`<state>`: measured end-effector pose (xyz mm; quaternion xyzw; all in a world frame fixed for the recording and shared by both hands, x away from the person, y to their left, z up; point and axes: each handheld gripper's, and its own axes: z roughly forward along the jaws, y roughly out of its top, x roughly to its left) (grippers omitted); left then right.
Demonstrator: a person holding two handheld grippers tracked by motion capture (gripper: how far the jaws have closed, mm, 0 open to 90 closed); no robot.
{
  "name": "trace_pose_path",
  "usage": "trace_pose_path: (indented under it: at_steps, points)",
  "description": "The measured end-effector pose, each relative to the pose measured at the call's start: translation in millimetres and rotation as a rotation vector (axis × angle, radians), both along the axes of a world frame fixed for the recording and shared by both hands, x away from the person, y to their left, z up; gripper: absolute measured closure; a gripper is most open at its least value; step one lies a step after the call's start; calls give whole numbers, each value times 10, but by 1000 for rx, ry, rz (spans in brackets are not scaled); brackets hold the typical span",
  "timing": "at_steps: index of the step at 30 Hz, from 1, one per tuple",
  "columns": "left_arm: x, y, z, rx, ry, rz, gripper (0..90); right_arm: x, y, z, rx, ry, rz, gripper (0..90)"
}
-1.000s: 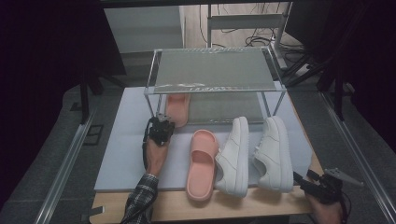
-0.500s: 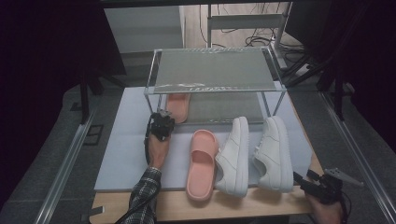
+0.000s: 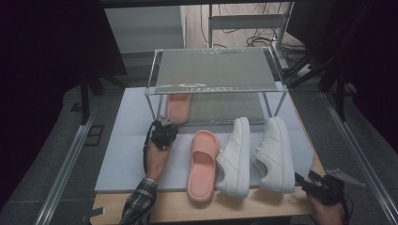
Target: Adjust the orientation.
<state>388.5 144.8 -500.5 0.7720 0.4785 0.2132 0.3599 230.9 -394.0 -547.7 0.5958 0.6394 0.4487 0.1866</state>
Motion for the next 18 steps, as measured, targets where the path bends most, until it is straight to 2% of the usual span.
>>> trace_pose_path:
  at_steps: [13,18]
  points:
    - [-542,42,112,-94,-3,-94,897,0,3,-1,-2,-2,-1,254]
    - [-751,39,118,-111,8,-137,897,0,4,-1,-2,-2,-2,254]
